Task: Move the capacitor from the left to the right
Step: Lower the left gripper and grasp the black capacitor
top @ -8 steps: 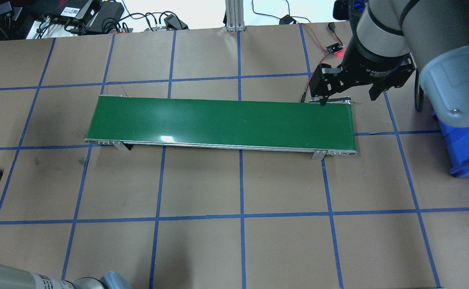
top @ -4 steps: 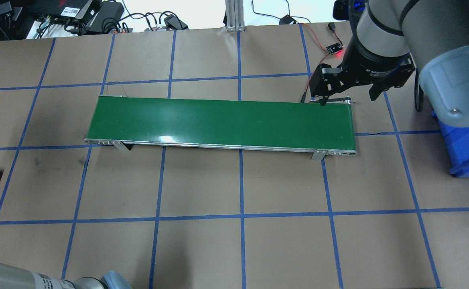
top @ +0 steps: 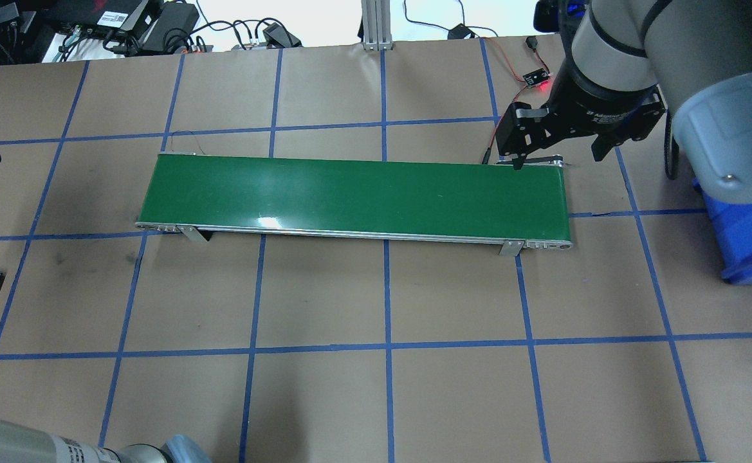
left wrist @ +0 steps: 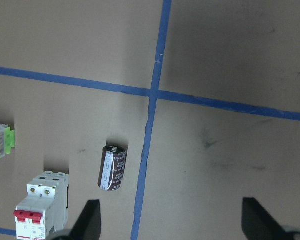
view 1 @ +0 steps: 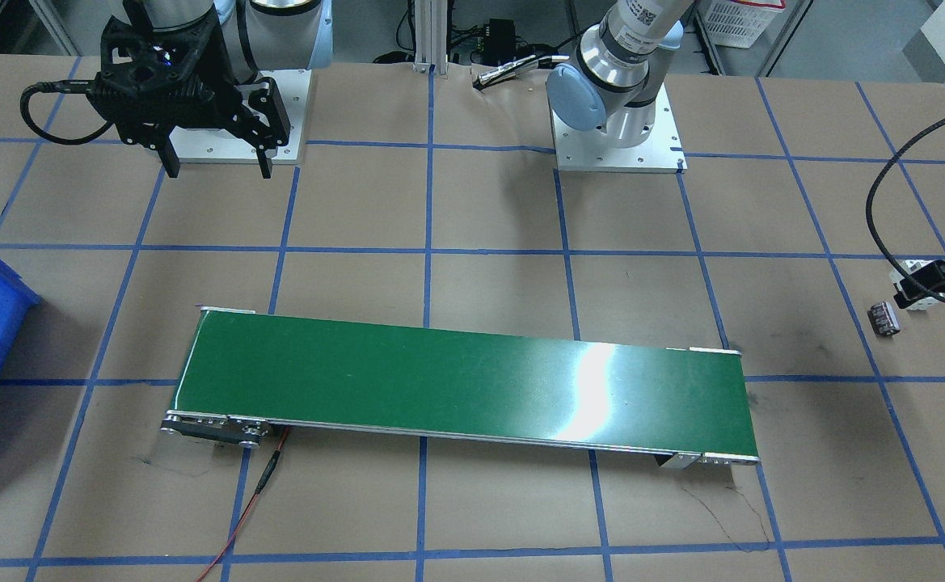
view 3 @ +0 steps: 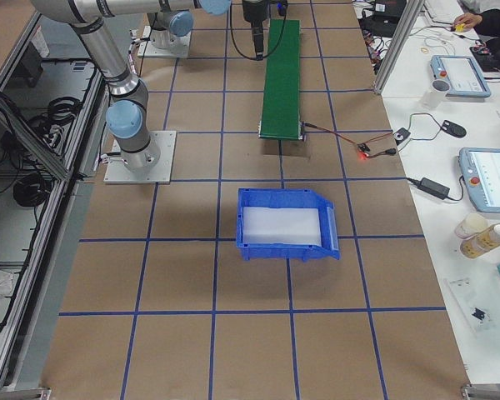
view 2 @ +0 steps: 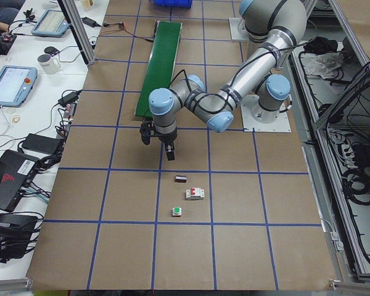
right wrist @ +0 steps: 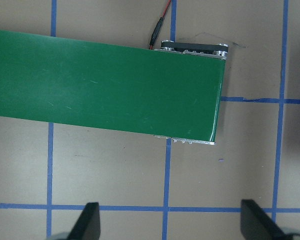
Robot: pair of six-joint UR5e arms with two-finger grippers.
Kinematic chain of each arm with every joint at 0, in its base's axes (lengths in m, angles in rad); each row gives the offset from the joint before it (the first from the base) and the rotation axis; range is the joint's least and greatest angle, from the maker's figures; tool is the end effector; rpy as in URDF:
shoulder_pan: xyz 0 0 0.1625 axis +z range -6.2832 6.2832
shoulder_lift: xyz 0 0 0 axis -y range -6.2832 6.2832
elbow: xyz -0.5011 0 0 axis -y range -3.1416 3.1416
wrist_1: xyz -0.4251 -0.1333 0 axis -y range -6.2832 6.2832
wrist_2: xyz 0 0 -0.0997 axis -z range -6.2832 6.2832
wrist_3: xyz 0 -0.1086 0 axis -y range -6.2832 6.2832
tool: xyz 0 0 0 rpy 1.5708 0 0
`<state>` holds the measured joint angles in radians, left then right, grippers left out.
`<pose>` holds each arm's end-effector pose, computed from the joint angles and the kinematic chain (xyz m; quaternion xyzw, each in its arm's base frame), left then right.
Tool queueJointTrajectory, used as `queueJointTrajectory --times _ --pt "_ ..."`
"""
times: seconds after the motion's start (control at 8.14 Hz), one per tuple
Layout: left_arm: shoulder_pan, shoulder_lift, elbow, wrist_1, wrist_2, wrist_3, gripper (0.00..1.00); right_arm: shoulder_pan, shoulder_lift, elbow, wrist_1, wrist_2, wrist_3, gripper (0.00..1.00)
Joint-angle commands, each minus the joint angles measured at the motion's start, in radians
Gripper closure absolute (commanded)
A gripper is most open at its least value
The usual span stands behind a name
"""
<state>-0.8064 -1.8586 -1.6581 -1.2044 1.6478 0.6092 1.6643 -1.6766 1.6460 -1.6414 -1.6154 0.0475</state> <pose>0.3504 -0.5459 0.3781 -0.0773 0.9963 0.0278 0.0270 0.1729 -0.4680 0.5759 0.0218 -0.9982 0.0520 0.0187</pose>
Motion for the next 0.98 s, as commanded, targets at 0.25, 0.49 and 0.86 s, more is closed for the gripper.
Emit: queueJointTrajectory --times 0.25,0.49,0.86 --pt "0.004 -0.109 0.0 0.078 0.003 0.003 0.0 -0.001 0.0 0.0 0.0 0.002 0.0 0.0" --pt "0.016 -0.143 -0.002 0.117 0.006 0.0 0.0 -0.002 0.0 0.0 0.0 -0.001 0.0 0.0" --pt "0.05 -0.195 0.0 0.12 0.081 0.014 0.0 0.0 -0.002 0.0 0.002 -0.003 0.0 0.0"
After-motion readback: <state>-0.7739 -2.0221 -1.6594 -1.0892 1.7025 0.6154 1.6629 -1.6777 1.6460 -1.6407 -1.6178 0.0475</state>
